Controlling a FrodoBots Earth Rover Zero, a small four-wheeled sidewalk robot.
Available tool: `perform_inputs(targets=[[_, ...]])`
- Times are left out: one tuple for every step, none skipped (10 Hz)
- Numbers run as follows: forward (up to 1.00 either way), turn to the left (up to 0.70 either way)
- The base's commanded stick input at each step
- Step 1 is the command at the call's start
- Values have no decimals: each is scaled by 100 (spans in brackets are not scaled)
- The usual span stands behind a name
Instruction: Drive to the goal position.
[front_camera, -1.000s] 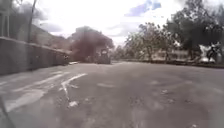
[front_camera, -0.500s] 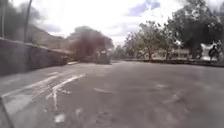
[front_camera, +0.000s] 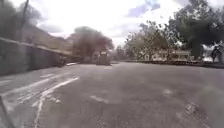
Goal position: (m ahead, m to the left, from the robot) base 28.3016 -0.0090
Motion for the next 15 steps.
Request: perform_inputs(targets=[[70, 0], [70, 0], [70, 0], [70, 0], [70, 0], [70, 0], [70, 0], [70, 0], [70, 0], [70, 0], [70, 0], [70, 0], [70, -15], [70, -25], [70, -7]])
